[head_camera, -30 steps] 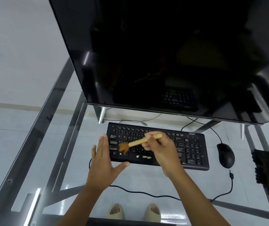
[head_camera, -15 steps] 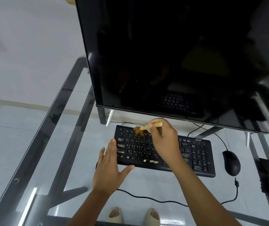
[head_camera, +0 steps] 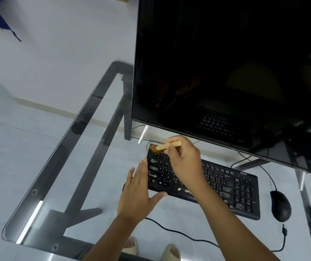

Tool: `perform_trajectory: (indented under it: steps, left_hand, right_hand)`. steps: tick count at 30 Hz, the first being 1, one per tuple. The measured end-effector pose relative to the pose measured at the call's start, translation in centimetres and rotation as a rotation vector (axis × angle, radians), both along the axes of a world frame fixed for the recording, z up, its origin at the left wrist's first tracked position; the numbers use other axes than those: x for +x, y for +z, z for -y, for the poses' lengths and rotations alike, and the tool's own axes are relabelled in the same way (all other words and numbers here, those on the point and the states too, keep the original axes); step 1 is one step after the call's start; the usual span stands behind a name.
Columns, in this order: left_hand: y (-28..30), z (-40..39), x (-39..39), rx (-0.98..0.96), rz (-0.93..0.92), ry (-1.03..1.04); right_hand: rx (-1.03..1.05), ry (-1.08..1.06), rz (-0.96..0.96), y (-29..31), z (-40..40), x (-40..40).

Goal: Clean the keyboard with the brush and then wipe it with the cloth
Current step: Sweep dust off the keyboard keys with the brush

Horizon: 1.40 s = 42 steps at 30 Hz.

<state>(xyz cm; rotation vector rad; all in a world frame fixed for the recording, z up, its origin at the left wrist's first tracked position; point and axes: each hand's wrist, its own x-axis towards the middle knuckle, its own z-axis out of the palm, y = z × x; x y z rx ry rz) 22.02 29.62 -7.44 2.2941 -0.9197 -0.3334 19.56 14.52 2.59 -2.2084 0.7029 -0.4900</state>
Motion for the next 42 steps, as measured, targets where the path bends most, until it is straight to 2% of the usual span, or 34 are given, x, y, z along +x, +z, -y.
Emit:
perform_trajectory:
  steps: [3,6,9,14,17,20,23,25,28,29,31,33,35,37,38,40,42]
  left_hand:
    - [0.1,0.0,0.0,-0.013,0.011,0.007]
    - [0.0,-0.1,0.2,-0.007,-0.010,-0.012]
    - [-0.3,0.0,0.1,0.003,-0.009,-0.024]
    - [-0.5,0.0,0.2,0.006,0.000,-0.025]
    - [-0.7,0.0,0.2,0.005,-0.010,-0.031]
    - [-0.8,-0.1,0.3,-0.008,0.001,-0.026]
    - [-0.4,0.1,0.3,-0.024,-0.010,-0.016]
    - [-0.2,0.0,0.2,-0.035,-0.016,-0.008]
    - [0.0,0.0,0.2,-0.037,-0.045,-0.010]
    - [0.1,0.0,0.2,-0.047,-0.044,-0.009]
    - [0.2,0.0,0.1,-0.065,-0.032,0.004]
    - [0.1,-0.1,0.2,-0.071,-0.028,0.009]
    - [-0.2,-0.3,0.3,-0.058,-0.034,-0.010]
    - [0.1,-0.1,0.3,-0.058,-0.047,-0.043]
    - [0.2,0.0,0.2,-0.067,-0.052,-0.041]
    - [0.7,0.1,0.1,-0.072,-0.061,-0.007]
    - [0.9,0.0,0.0,-0.084,-0.048,0.007]
  right_hand:
    - [-0.045,-0.031,-0.020,0.4,-0.1,0.1]
    - [0.093,0.013,-0.009,0.3,-0.9,0.3]
    - [0.006,-0.044,0.005,0.6,-0.5,0.4]
    - [0.061,0.072,-0.034,0.8,-0.8,0.5]
    - [-0.071,-0.011,-0.045,1.0,-0.5,0.5]
    - [0.021,0.088,-0.069,1.0,-1.0,0.4]
    - [-0.033,0.003,-0.040,1.1,-0.8,0.2]
    - [0.053,-0.021,-0.064,1.1,-0.5,-0.3]
    - [0.355,-0.087,-0.022,0.9,-0.2,-2.0]
    - [0.304,-0.152,0.008,0.9,0.2,-2.9]
    - [0.059,-0.201,0.012,0.9,0.8,-5.0]
    - [-0.120,-0.085,-0.085,0.5,-0.2,-6.8]
    - [-0.054,0.107,-0.177,0.0,-2.5,-8.1]
    - [0.096,0.197,-0.103,0.1,-4.4,-8.7]
    - [0.144,0.158,-0.032,0.2,-4.7,-8.8]
    - [0.070,0.009,0.046,-0.1,-4.2,-8.8]
    - [-0.006,-0.002,-0.033,-0.4,-3.9,-8.7]
